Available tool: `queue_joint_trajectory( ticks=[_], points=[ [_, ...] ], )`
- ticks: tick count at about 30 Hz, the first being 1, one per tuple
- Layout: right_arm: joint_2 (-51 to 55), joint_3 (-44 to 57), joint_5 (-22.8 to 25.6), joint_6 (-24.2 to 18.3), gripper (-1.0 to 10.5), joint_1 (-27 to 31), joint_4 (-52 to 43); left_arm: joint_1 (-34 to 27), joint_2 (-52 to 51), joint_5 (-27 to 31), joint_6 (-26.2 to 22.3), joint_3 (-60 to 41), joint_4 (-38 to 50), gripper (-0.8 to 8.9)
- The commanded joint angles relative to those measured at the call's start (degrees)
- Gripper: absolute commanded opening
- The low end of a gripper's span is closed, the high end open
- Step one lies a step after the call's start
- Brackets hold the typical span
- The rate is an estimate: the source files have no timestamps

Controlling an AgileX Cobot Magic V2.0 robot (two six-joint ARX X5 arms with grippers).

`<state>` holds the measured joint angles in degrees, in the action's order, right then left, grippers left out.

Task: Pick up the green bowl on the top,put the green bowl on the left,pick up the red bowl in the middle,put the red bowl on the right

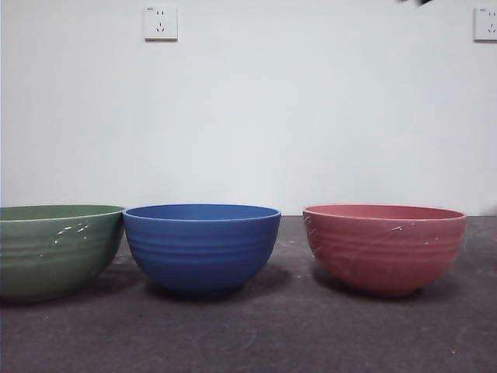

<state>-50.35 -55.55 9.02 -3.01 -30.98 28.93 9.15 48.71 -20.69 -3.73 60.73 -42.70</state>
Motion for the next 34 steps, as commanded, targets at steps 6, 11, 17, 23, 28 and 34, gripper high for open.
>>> queue_joint_trajectory(
  ticks=[6, 11, 17, 23, 28, 34],
  points=[
    [20.7, 22.4, 0.4, 4.7, -0.1, 7.4, -15.3, -0.1, -11.0, 2.7, 1.7, -15.5, 14.1, -0.08],
    [25.8, 26.5, 0.5, 5.2, -0.1, 7.3, -18.6, -0.1, -18.3, 3.1, 2.3, -23.8, 20.7, -0.08],
    [25.6, 26.4, 0.3, 5.1, 0.0, 7.3, -17.8, -0.1, -18.4, 2.6, 2.3, -23.8, 20.0, -0.03],
    [25.6, 26.4, 0.3, 5.1, 0.0, 7.3, -15.5, -0.1, -18.4, 2.6, 2.3, -23.8, 19.4, -0.03],
    [25.6, 26.4, 0.4, 5.1, 0.0, 7.3, -14.1, 0.7, -18.9, 2.4, 2.1, -23.8, 17.6, -0.03],
    [25.6, 26.4, 0.3, 5.1, 0.0, 7.3, -13.0, -1.2, -30.3, 22.5, -0.5, -30.2, 17.7, -0.03]
  ],
)
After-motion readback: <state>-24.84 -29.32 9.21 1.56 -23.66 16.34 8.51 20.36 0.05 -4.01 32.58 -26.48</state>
